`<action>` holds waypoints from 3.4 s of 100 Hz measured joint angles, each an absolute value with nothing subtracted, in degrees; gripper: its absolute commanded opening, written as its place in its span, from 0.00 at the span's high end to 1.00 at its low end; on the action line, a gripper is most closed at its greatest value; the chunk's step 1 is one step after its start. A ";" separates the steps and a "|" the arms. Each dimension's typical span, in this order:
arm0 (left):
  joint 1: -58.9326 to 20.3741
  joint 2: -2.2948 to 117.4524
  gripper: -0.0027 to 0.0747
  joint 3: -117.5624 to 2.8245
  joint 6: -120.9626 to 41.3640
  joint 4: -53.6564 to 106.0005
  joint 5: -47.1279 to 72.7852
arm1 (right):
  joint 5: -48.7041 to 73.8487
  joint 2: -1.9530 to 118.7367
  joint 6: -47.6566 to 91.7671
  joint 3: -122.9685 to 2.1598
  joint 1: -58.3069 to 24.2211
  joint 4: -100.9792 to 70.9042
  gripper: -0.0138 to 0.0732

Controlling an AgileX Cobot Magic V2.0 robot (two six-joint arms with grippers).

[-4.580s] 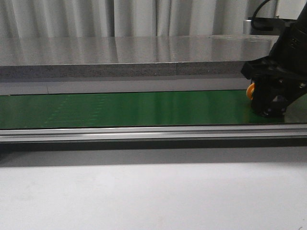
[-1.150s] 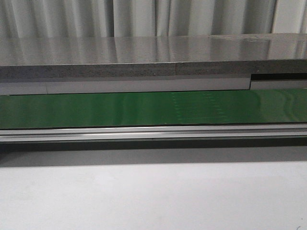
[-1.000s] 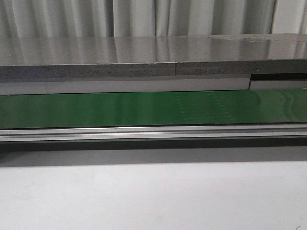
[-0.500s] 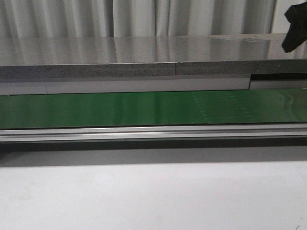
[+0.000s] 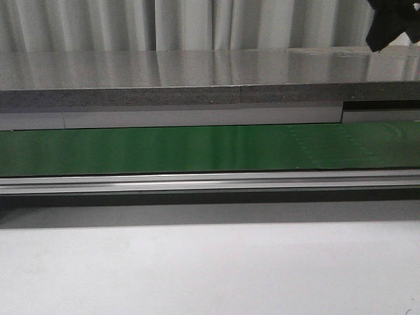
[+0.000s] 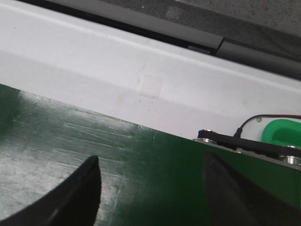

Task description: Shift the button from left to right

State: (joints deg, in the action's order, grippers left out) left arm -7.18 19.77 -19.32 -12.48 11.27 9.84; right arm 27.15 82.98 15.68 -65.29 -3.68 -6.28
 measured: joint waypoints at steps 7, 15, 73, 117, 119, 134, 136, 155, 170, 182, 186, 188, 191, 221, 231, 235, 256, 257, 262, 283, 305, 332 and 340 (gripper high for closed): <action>-7.18 19.77 0.99 -19.32 -12.48 11.27 9.84 | 26.01 79.51 15.48 -62.22 -3.68 -6.28 0.31; -7.18 19.77 0.99 -19.32 -12.48 11.27 9.84 | 25.57 75.62 15.35 -59.10 -3.68 -6.16 0.31; -7.18 19.77 0.99 -19.32 -12.48 11.27 9.84 | 25.69 46.17 14.80 -36.26 -3.68 -7.10 0.31; -7.18 19.77 0.99 -19.32 -12.48 11.27 9.84 | 32.51 30.32 14.80 -32.93 -3.68 -8.02 0.50; -7.18 19.77 0.99 -19.32 -12.48 11.27 9.84 | 32.86 30.20 14.80 -32.93 -3.68 -8.02 0.52; -7.18 19.77 0.99 -19.32 -12.48 11.27 9.84 | 34.29 29.82 14.80 -32.93 -3.68 -8.02 0.69; -7.18 19.77 0.99 -19.32 -12.48 11.27 9.84 | 34.39 29.82 14.80 -32.93 -3.68 -8.02 0.71; -7.18 19.77 0.99 -19.32 -12.48 11.27 9.84 | 34.60 29.82 14.80 -32.89 -3.68 -8.02 0.93; -7.18 19.77 0.99 -19.32 -12.48 11.27 9.84 | 34.60 29.82 14.65 -32.89 -3.68 -8.02 0.92; -7.18 19.77 0.99 -19.32 -12.48 11.27 9.84 | 34.60 29.82 14.67 -32.89 -3.68 -8.02 0.92; -7.18 19.77 0.99 -19.32 -12.48 11.27 9.84 | 34.60 29.82 14.67 -32.89 -3.68 -8.02 0.92; -7.18 19.77 0.99 -19.32 -12.48 11.27 9.84 | 34.60 29.82 14.67 -32.89 -3.68 -8.02 0.92; -7.18 19.77 0.99 -19.32 -12.48 11.27 9.84 | 34.60 29.82 14.67 -32.89 -3.68 -8.02 0.92; -7.18 19.77 0.99 -19.32 -12.48 11.27 9.84 | 34.60 29.82 14.67 -32.89 -3.68 -8.02 0.92; -7.18 19.77 0.99 -19.32 -12.48 11.27 9.84 | 34.60 29.82 14.67 -32.89 -3.68 -8.02 0.92; -7.18 19.77 0.99 -19.32 -12.48 11.27 9.84 | 34.60 29.82 14.67 -32.89 -3.68 -8.02 0.92; -7.18 19.77 0.99 -19.32 -12.48 11.27 9.84 | 33.67 29.43 14.67 -32.34 -3.68 -8.02 0.92; -7.18 19.77 0.99 -19.32 -12.48 11.27 9.84 | 33.43 29.26 14.67 -32.19 -3.68 -8.02 0.92; -7.18 19.77 0.99 -19.32 -12.48 11.27 9.84 | 32.36 28.17 13.99 -31.45 -3.68 -8.02 0.92; -7.18 19.77 0.99 -19.32 -12.48 11.27 9.84 | 25.19 19.51 8.22 -24.48 -3.68 -6.71 0.92; -7.18 19.77 0.99 -19.32 -12.48 11.27 9.84 | 20.45 8.63 3.75 -14.28 -3.68 -4.80 0.92; -7.18 19.77 0.99 -19.32 -12.48 11.27 9.84 | 17.88 -0.46 3.31 -5.03 -3.68 -4.55 0.92; -7.18 19.77 0.99 -19.32 -12.48 11.27 9.84 | 16.95 -0.58 3.21 -3.38 -3.68 -4.55 0.92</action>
State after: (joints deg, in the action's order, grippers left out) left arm -7.18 19.77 -19.32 -12.48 11.27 9.84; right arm 16.95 -0.58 3.21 -3.38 -3.68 -4.55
